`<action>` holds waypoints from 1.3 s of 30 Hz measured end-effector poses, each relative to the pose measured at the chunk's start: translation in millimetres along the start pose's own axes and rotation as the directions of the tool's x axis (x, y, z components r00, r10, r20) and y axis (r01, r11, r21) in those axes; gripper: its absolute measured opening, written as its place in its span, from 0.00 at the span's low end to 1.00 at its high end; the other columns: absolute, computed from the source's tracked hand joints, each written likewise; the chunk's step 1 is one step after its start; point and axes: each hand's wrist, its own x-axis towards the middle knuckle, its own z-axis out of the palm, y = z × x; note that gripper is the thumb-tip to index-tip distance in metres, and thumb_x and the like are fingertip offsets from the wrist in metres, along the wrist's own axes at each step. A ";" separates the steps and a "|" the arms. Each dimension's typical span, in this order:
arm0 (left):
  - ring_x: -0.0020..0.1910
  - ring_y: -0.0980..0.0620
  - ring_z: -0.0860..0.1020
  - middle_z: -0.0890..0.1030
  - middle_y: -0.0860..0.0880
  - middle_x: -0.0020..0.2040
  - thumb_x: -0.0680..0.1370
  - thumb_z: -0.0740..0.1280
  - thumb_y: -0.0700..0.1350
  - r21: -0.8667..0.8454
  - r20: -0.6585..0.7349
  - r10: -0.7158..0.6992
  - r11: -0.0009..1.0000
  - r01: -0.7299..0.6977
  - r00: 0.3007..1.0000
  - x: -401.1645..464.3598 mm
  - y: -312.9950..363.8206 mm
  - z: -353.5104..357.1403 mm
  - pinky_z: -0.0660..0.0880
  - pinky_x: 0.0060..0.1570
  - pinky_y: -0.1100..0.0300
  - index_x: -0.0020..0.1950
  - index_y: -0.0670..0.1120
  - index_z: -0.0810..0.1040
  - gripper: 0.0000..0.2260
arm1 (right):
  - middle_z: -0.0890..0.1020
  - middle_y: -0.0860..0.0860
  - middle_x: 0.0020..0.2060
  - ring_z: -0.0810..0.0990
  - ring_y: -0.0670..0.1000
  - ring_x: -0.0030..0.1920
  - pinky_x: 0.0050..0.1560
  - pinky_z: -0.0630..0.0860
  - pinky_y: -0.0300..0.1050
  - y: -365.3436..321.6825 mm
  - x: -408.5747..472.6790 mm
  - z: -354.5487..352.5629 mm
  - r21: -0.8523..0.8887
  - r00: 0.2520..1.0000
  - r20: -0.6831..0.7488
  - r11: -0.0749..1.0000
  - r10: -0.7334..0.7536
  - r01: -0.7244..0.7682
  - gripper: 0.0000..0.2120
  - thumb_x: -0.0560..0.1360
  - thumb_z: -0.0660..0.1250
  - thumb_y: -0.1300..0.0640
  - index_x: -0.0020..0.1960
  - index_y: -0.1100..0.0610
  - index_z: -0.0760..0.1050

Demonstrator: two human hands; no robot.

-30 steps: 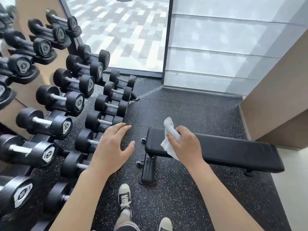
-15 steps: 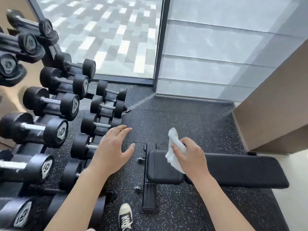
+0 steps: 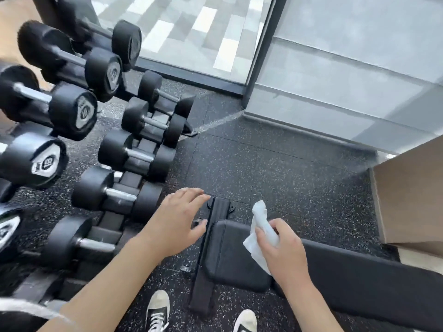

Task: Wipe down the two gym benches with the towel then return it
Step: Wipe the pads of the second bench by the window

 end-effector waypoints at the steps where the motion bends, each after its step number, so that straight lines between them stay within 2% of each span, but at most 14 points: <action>1: 0.78 0.48 0.65 0.69 0.51 0.78 0.81 0.63 0.59 -0.011 0.010 -0.017 1.000 0.017 1.000 6.4 -5.4 18.7 0.65 0.76 0.47 0.80 0.51 0.69 0.28 | 0.79 0.44 0.38 0.77 0.44 0.41 0.42 0.73 0.48 12.1 9.9 12.8 -0.008 1.000 0.008 1.000 -0.005 0.005 0.08 0.78 0.69 0.44 0.44 0.45 0.73; 6: 0.79 0.51 0.63 0.67 0.53 0.79 0.80 0.58 0.61 -0.046 0.060 -0.080 0.996 0.082 0.995 25.4 -36.3 121.9 0.63 0.77 0.50 0.81 0.52 0.65 0.30 | 0.79 0.41 0.39 0.79 0.43 0.39 0.41 0.77 0.43 72.8 57.0 92.0 -0.094 0.993 0.121 0.996 0.005 0.006 0.08 0.78 0.69 0.41 0.49 0.44 0.74; 9: 0.78 0.52 0.64 0.68 0.54 0.78 0.79 0.54 0.62 -0.067 0.094 -0.106 0.991 0.113 0.990 26.4 -48.8 187.1 0.64 0.77 0.51 0.81 0.52 0.66 0.31 | 0.75 0.42 0.39 0.78 0.46 0.39 0.41 0.77 0.44 109.9 84.5 147.9 -0.216 0.982 0.128 0.962 -0.142 0.167 0.07 0.77 0.75 0.52 0.50 0.50 0.78; 12: 0.78 0.52 0.64 0.68 0.55 0.77 0.78 0.54 0.64 -0.060 0.127 -0.145 0.986 0.154 0.981 21.1 -58.2 248.0 0.65 0.76 0.50 0.81 0.53 0.65 0.33 | 0.79 0.44 0.44 0.78 0.49 0.44 0.44 0.76 0.45 140.0 110.1 198.4 -0.209 0.974 0.143 0.957 -0.175 0.202 0.10 0.79 0.68 0.43 0.50 0.49 0.79; 16: 0.81 0.54 0.55 0.59 0.58 0.81 0.78 0.59 0.69 -0.060 0.202 -0.208 0.973 0.224 0.957 6.3 -71.9 321.9 0.58 0.79 0.50 0.84 0.55 0.53 0.38 | 0.78 0.51 0.43 0.78 0.57 0.46 0.45 0.77 0.54 182.5 139.7 258.2 -0.299 0.931 0.154 0.883 -0.330 0.363 0.12 0.80 0.70 0.47 0.50 0.57 0.79; 19: 0.82 0.55 0.52 0.56 0.59 0.82 0.76 0.62 0.72 -0.109 0.234 -0.203 0.966 0.233 0.951 -4.7 -78.5 363.7 0.55 0.81 0.50 0.84 0.56 0.50 0.43 | 0.77 0.54 0.42 0.77 0.58 0.43 0.44 0.76 0.54 206.1 154.9 293.7 -0.342 0.896 0.138 0.829 -0.422 0.443 0.12 0.79 0.72 0.49 0.48 0.58 0.79; 25: 0.81 0.56 0.57 0.61 0.60 0.80 0.71 0.69 0.73 -0.211 0.228 -0.169 0.953 0.218 0.959 -35.6 -86.0 422.8 0.55 0.81 0.53 0.83 0.54 0.58 0.47 | 0.74 0.52 0.37 0.71 0.55 0.37 0.37 0.72 0.52 237.7 115.3 338.1 -0.352 0.776 0.047 0.717 -0.629 0.602 0.09 0.79 0.70 0.53 0.44 0.58 0.79; 28: 0.77 0.64 0.61 0.67 0.64 0.74 0.71 0.73 0.68 -0.310 0.157 -0.176 0.926 0.218 0.972 -47.2 -85.6 442.2 0.59 0.79 0.58 0.79 0.56 0.64 0.41 | 0.69 0.50 0.36 0.64 0.52 0.36 0.34 0.65 0.51 256.2 58.6 345.5 -0.262 0.754 0.107 0.713 -0.648 0.650 0.08 0.79 0.69 0.54 0.45 0.58 0.79; 30: 0.75 0.71 0.60 0.66 0.72 0.70 0.73 0.74 0.63 -0.414 0.096 -0.210 0.881 0.231 0.973 -54.6 -83.2 453.7 0.58 0.76 0.67 0.75 0.59 0.68 0.33 | 0.67 0.50 0.36 0.62 0.52 0.36 0.34 0.62 0.50 272.0 18.1 347.6 -0.200 0.724 0.177 0.696 -0.666 0.689 0.07 0.78 0.72 0.55 0.47 0.59 0.80; 31: 0.75 0.71 0.60 0.65 0.74 0.71 0.73 0.75 0.61 -0.461 0.077 -0.242 0.852 0.250 0.967 -58.0 -82.4 459.0 0.58 0.75 0.68 0.75 0.59 0.68 0.32 | 0.67 0.50 0.36 0.62 0.52 0.36 0.34 0.61 0.49 277.7 2.7 347.4 -0.188 0.702 0.217 0.677 -0.678 0.712 0.07 0.78 0.73 0.55 0.48 0.59 0.81; 33: 0.76 0.67 0.64 0.66 0.73 0.72 0.73 0.73 0.60 -0.535 0.062 -0.285 0.800 0.273 0.957 -64.3 -81.9 468.4 0.63 0.74 0.64 0.77 0.58 0.68 0.33 | 0.68 0.50 0.36 0.63 0.52 0.36 0.34 0.61 0.49 282.9 -9.0 344.6 -0.171 0.640 0.279 0.619 -0.715 0.766 0.07 0.79 0.73 0.55 0.49 0.59 0.81; 35: 0.73 0.65 0.69 0.70 0.70 0.70 0.74 0.71 0.59 -0.567 0.043 -0.307 0.776 0.276 0.951 -66.3 -81.6 472.6 0.68 0.71 0.61 0.73 0.58 0.71 0.28 | 0.69 0.51 0.36 0.64 0.53 0.35 0.33 0.62 0.49 277.3 7.8 339.9 -0.162 0.569 0.313 0.548 -0.760 0.821 0.09 0.80 0.71 0.54 0.46 0.59 0.80; 37: 0.72 0.64 0.70 0.72 0.68 0.68 0.73 0.74 0.60 -0.545 0.053 -0.292 0.793 0.273 0.955 -63.8 -82.5 472.4 0.69 0.71 0.60 0.72 0.58 0.72 0.29 | 0.70 0.52 0.34 0.67 0.54 0.34 0.33 0.63 0.49 262.1 52.4 337.7 -0.220 0.575 0.261 0.532 -0.775 0.817 0.12 0.82 0.68 0.53 0.42 0.58 0.78; 39: 0.75 0.64 0.66 0.71 0.65 0.73 0.70 0.78 0.60 -0.515 0.078 -0.289 0.808 0.287 0.954 -62.3 -84.5 472.3 0.64 0.76 0.61 0.78 0.56 0.68 0.38 | 0.71 0.53 0.32 0.71 0.56 0.31 0.32 0.64 0.48 240.1 115.2 341.6 -0.404 0.634 0.100 0.551 -0.767 0.730 0.14 0.81 0.66 0.56 0.37 0.56 0.75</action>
